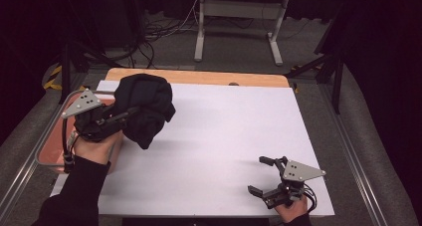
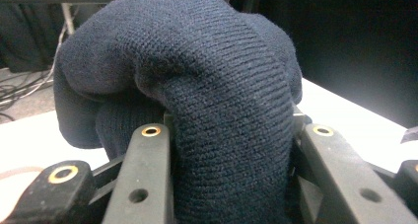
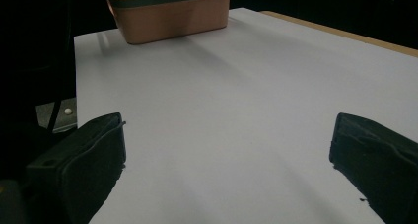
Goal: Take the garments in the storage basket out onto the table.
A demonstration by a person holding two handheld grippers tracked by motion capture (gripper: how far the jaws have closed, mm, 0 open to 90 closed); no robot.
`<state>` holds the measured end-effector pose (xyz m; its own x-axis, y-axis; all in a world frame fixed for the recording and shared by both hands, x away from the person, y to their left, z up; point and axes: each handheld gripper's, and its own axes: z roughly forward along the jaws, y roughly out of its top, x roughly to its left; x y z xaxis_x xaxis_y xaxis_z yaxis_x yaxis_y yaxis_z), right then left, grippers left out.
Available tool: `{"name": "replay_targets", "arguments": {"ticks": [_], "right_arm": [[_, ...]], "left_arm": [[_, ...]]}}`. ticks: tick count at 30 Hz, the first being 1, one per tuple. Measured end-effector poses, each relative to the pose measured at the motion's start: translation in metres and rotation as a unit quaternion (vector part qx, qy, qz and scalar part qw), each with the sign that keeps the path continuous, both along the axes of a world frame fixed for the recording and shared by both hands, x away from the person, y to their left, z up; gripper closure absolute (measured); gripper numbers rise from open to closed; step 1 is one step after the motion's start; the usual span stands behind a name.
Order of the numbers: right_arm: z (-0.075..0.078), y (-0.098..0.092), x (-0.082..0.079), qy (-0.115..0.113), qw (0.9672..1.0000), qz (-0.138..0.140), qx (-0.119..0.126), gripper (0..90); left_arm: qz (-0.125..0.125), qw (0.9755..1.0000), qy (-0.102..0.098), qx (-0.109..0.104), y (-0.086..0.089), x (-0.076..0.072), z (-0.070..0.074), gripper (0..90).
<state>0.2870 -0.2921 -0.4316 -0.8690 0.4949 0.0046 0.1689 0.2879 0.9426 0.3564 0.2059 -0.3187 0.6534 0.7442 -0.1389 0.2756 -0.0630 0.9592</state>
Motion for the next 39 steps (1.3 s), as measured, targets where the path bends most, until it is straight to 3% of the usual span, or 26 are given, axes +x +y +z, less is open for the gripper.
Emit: {"name": "replay_targets", "arguments": {"ticks": [16, 25, 39], "right_arm": [[0.000, 0.000, 0.000, 0.000, 1.0000, 0.001, 0.001, 1.2], [0.000, 0.000, 0.000, 0.001, 1.0000, 0.001, 0.002, 1.2], [-0.001, -0.001, 0.000, 0.001, 1.0000, 0.003, 0.001, 1.2]], "left_arm": [[-0.039, 0.9992, 0.004, -0.008, -0.032, 0.001, -0.010, 63.6], [-0.066, 0.9974, 0.020, -0.022, -0.050, 0.006, -0.024, 63.5], [-0.083, 0.9960, 0.028, -0.015, -0.084, 0.015, -0.041, 63.4]]}}
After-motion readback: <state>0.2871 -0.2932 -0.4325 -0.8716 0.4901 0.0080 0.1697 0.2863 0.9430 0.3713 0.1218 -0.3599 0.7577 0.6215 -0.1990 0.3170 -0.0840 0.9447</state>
